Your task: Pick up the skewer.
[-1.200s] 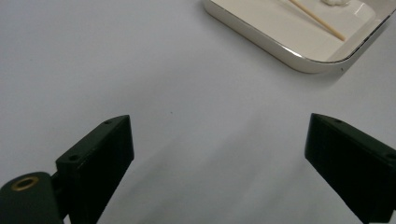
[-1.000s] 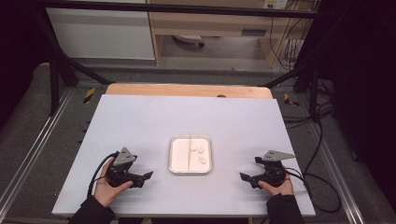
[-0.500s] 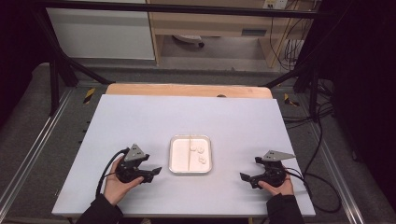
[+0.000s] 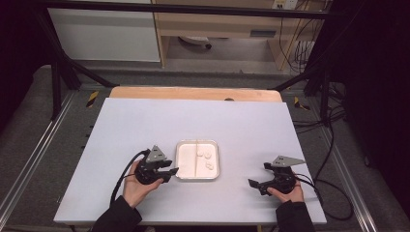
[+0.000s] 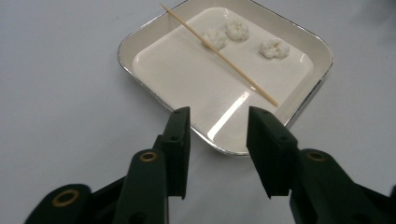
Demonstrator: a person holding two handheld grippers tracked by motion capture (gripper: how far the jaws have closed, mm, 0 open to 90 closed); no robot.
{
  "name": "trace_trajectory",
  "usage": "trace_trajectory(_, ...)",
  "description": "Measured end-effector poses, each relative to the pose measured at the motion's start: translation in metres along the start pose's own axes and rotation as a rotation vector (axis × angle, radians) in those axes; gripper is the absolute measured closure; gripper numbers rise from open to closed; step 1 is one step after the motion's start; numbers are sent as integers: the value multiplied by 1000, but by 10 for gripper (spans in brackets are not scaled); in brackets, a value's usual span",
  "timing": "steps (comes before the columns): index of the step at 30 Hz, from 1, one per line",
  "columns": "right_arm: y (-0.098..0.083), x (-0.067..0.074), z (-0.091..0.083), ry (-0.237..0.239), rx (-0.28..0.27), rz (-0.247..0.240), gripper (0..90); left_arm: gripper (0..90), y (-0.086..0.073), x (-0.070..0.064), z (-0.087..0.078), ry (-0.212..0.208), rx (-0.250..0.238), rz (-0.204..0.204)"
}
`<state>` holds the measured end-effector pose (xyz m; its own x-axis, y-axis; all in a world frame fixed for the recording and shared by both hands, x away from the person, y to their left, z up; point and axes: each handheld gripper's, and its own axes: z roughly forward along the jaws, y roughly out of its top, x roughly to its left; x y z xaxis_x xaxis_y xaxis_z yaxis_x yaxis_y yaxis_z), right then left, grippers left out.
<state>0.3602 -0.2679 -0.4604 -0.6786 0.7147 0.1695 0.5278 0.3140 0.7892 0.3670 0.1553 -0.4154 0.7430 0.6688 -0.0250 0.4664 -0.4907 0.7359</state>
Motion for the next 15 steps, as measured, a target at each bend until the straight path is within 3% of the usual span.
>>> trace_trajectory(10, 0, 0, -1, 1, 2, 2, 8, 834, 14, -10, 19, -38, 7, -15)
trace_trajectory(15, 0, 0, 0, -1, 4, -1, 8, 894, 21, -15, 27, -49, 15, -9)
